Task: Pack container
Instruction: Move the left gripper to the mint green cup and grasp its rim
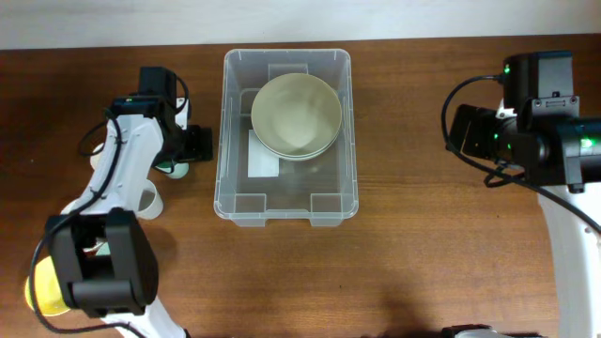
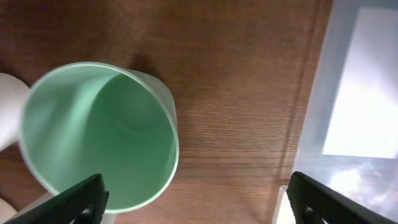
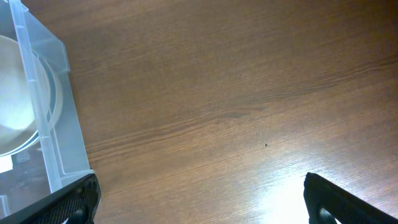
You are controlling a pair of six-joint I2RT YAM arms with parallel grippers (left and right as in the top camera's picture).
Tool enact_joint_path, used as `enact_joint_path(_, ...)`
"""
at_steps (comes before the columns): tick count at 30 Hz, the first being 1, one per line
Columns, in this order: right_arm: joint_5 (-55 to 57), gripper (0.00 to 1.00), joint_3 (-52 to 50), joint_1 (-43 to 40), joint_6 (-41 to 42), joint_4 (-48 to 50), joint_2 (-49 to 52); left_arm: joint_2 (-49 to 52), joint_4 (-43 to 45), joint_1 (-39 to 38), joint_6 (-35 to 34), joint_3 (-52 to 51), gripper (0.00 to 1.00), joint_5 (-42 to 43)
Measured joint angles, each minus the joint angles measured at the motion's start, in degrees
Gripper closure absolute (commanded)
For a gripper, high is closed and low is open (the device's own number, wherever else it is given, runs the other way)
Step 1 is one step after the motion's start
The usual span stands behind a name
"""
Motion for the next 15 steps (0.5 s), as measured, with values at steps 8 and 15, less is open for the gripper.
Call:
enact_joint_path(8, 0.0, 0.0, -0.04, 0.0, -0.02, -0.15, 0.15, 3.54, 0.02, 0.0, 0.31, 0.2, 0.52, -0.28)
enact_joint_path(15, -0.02, 0.0, -0.04, 0.0, -0.04, -0.42, 0.15, 5.44, 0.02, 0.0, 0.22, 0.2, 0.9, -0.5)
